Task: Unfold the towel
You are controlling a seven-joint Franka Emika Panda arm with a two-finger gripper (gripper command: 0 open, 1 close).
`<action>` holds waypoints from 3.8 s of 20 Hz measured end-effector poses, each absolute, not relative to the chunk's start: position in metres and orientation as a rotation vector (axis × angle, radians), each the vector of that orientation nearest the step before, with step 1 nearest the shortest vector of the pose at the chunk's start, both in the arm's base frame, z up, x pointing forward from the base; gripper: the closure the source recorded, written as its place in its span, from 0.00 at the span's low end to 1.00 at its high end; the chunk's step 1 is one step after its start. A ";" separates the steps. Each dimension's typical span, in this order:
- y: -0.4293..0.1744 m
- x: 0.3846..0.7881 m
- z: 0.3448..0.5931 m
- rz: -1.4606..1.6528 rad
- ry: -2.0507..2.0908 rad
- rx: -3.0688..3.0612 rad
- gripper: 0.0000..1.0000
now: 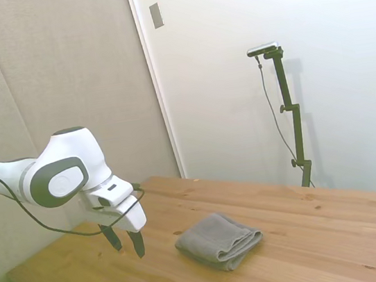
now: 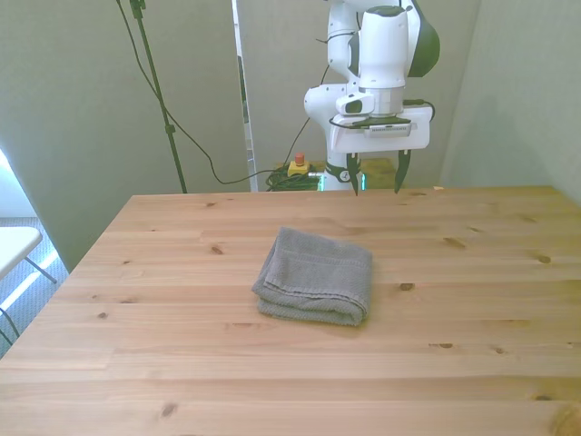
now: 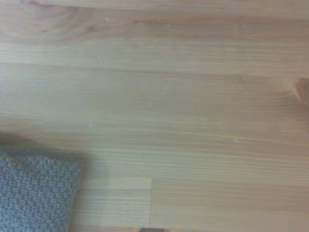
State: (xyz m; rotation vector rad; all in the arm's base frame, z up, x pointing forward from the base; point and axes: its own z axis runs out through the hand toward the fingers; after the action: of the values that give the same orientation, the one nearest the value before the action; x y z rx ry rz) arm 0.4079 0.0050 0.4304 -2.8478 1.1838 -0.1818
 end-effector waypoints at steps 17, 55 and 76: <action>-0.246 0.449 0.423 -0.168 1.471 -2.447 0.00; -0.253 0.484 0.380 -0.179 1.225 -2.392 1.00; -0.131 0.504 0.454 -0.289 0.950 -2.458 1.00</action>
State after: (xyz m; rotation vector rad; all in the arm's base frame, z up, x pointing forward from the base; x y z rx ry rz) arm 0.5039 -0.1312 0.4544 -2.4582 0.9503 -0.2895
